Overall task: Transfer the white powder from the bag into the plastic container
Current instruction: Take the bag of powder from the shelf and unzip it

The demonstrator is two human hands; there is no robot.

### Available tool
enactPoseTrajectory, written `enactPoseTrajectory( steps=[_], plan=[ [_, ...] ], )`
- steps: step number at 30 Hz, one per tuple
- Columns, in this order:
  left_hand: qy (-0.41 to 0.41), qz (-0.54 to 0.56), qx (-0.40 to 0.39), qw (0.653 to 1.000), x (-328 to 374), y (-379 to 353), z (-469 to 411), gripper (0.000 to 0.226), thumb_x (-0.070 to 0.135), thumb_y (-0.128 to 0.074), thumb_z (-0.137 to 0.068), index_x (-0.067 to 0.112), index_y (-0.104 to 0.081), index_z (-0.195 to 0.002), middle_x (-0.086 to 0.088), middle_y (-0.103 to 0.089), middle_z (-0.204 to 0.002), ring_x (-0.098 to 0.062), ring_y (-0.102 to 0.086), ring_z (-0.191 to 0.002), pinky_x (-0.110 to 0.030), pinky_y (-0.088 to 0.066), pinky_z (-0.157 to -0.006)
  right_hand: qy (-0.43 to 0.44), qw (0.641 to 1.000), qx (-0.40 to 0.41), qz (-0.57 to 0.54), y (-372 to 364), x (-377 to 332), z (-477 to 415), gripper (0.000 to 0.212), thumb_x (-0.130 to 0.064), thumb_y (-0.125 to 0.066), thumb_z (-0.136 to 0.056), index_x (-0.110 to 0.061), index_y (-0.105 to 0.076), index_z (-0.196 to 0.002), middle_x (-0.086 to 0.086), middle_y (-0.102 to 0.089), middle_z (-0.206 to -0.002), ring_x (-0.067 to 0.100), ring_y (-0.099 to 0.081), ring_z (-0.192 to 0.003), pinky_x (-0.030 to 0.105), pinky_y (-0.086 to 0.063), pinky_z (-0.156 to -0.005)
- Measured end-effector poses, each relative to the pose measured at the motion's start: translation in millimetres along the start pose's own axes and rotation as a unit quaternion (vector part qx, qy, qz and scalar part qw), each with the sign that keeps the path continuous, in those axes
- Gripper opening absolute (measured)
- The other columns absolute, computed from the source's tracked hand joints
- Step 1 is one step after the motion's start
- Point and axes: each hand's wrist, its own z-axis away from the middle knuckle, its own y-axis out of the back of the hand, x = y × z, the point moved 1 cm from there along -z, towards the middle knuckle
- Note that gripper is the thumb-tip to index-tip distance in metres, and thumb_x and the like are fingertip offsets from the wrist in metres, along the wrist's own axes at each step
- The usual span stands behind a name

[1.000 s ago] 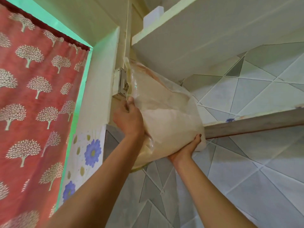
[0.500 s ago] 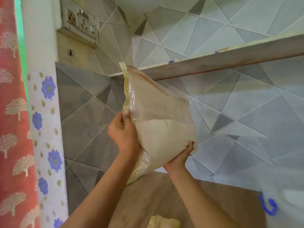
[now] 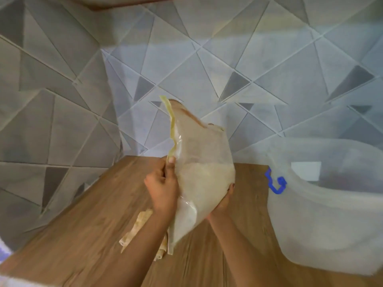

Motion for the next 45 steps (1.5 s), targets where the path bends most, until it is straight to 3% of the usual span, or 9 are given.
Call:
enactPoseTrajectory(
  steps=[6, 11, 16, 20, 24, 32, 36, 41, 45],
  plan=[
    [0.042, -0.005, -0.060, 0.997, -37.1, -0.9, 48.4, 0.043, 0.041, -0.049, -0.086, 0.018, -0.032, -0.054, 0.008, -0.032, -0.049, -0.004, -0.027, -0.048, -0.024, -0.024, -0.047, -0.030, 0.996, 0.021, 0.084, 51.3, -4.3, -5.9, 0.087, -0.062, -0.068, -0.061, -0.020, -0.048, -0.135, 0.010, -0.059, -0.129, 0.031, -0.049, -0.122, 0.046, -0.032, -0.110],
    [0.040, -0.066, -0.111, 0.991, -40.6, 18.2, 96.6, 0.033, 0.042, -0.047, -0.087, 0.027, -0.043, -0.058, 0.013, -0.049, -0.049, -0.003, -0.042, -0.047, -0.012, -0.028, -0.045, 0.008, 0.971, 0.078, 0.228, 62.5, -43.8, 7.4, 0.037, -0.039, -0.035, -0.097, -0.017, -0.060, -0.114, 0.003, -0.065, -0.102, 0.020, -0.058, -0.098, 0.034, -0.049, -0.082],
    [0.062, -0.114, -0.172, 0.976, -28.8, 40.2, 137.8, 0.043, 0.048, -0.039, -0.084, 0.017, -0.066, -0.094, -0.006, -0.069, -0.069, -0.019, -0.060, -0.070, -0.033, -0.047, -0.058, 0.051, 0.928, 0.062, 0.365, 41.5, -78.3, 28.3, 0.042, -0.038, -0.033, -0.099, -0.017, -0.051, -0.131, 0.004, -0.056, -0.128, 0.022, -0.051, -0.119, 0.040, -0.042, -0.104],
    [0.061, -0.201, -0.260, 0.943, -12.9, 51.3, 119.2, 0.034, 0.036, -0.045, -0.082, 0.013, -0.068, -0.095, -0.008, -0.071, -0.074, -0.018, -0.064, -0.065, -0.034, -0.051, -0.063, 0.155, 0.818, 0.105, 0.544, 12.3, -94.6, 27.8, 0.054, -0.073, -0.042, -0.077, -0.031, -0.056, -0.108, 0.000, -0.055, -0.117, 0.030, -0.051, -0.121, 0.054, -0.039, -0.105],
    [0.204, -0.130, -0.410, 0.879, 2.0, 51.4, 77.4, 0.021, 0.009, -0.051, -0.081, 0.018, -0.070, -0.080, 0.009, -0.071, -0.075, -0.011, -0.065, -0.079, -0.025, -0.050, -0.080, 0.193, 0.730, 0.112, 0.646, -29.2, -110.2, 50.2, 0.057, -0.054, -0.041, -0.088, -0.012, -0.056, -0.124, 0.006, -0.059, -0.126, 0.028, -0.055, -0.115, 0.042, -0.045, -0.100],
    [0.278, -0.115, -0.348, 0.888, 41.0, 10.5, -25.0, 0.028, 0.028, -0.043, -0.098, 0.008, -0.057, -0.083, -0.010, -0.060, -0.080, -0.015, -0.059, -0.064, -0.032, -0.055, -0.075, 0.178, 0.605, 0.068, 0.773, -50.2, -121.6, 23.1, 0.057, -0.055, -0.042, -0.084, -0.025, -0.046, -0.133, 0.007, -0.051, -0.137, 0.032, -0.051, -0.122, 0.047, -0.044, -0.101],
    [0.189, -0.281, -0.540, 0.771, 49.7, -19.5, -47.5, 0.064, 0.067, -0.031, -0.087, 0.020, -0.054, -0.050, 0.006, -0.055, -0.043, -0.007, -0.053, -0.040, -0.019, -0.044, -0.051, 0.241, 0.468, 0.059, 0.848, -76.2, -120.4, 1.7, 0.049, -0.055, -0.046, -0.087, -0.012, -0.062, -0.106, 0.010, -0.066, -0.109, 0.031, -0.062, -0.103, 0.036, -0.049, -0.087],
    [0.128, -0.381, -0.692, 0.600, 50.8, -28.7, -55.6, 0.072, 0.072, -0.050, -0.072, 0.004, -0.069, -0.087, -0.016, -0.067, -0.073, -0.016, -0.053, -0.060, -0.023, -0.040, -0.059, 0.170, 0.296, 0.060, 0.938, -111.4, -106.7, -25.4, 0.047, -0.041, -0.048, -0.089, -0.008, -0.054, -0.122, 0.011, -0.059, -0.122, 0.028, -0.058, -0.112, 0.029, -0.044, -0.080],
    [0.072, -0.301, -0.694, 0.650, 59.7, -27.9, -58.2, 0.040, 0.036, -0.063, -0.085, 0.017, -0.049, -0.052, 0.008, -0.038, -0.043, -0.007, -0.032, -0.041, -0.021, -0.029, -0.049, 0.157, 0.356, 0.076, 0.918, -124.4, -109.9, -38.7, 0.037, -0.022, -0.046, -0.090, -0.004, -0.055, -0.121, 0.015, -0.057, -0.125, 0.031, -0.056, -0.114, 0.031, -0.045, -0.086]
  ],
)
